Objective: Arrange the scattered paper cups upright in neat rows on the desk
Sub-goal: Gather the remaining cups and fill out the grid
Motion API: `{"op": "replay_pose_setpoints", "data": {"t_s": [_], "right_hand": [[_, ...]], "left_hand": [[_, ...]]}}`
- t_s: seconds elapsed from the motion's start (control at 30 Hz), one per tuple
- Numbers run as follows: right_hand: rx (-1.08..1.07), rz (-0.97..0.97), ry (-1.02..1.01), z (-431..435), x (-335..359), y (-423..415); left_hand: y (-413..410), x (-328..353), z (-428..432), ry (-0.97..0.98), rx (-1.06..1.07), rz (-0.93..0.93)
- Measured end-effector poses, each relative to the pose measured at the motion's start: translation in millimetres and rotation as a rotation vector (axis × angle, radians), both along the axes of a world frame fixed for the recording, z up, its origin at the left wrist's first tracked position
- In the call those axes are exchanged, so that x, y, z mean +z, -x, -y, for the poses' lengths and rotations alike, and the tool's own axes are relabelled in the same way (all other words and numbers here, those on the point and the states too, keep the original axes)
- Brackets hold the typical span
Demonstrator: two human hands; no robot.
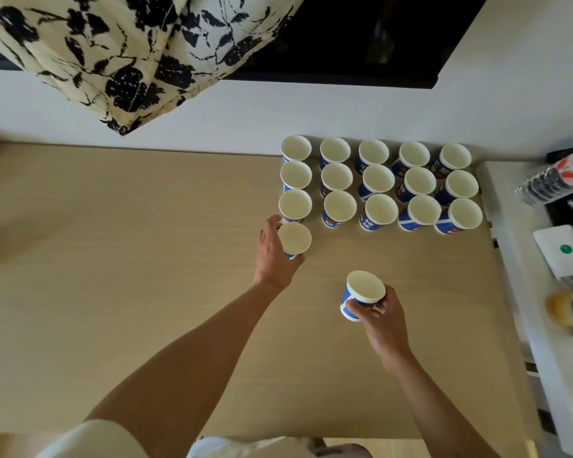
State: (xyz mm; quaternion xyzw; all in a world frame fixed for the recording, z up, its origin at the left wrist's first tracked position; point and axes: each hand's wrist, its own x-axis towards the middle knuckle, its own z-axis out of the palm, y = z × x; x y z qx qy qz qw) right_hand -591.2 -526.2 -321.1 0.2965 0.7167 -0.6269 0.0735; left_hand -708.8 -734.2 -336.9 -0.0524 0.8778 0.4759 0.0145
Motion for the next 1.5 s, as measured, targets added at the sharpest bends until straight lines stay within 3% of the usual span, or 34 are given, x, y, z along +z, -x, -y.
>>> {"op": "replay_pose_setpoints", "data": {"t_s": [0.53, 0.97, 1.5], "right_hand": [[-0.006, -0.03, 0.05, -2, -9, 0], [0.048, -0.143, -0.162, 22, -13, 79], [0.057, -0.187, -0.311, 30, -21, 105]], "left_hand": [[1, -4, -3, -0.017, 0.009, -0.002], [-69, -15, 36, 0.095, 0.038, 0.067], [-80, -9, 55, 0.113, 0.027, 0.107]]}}
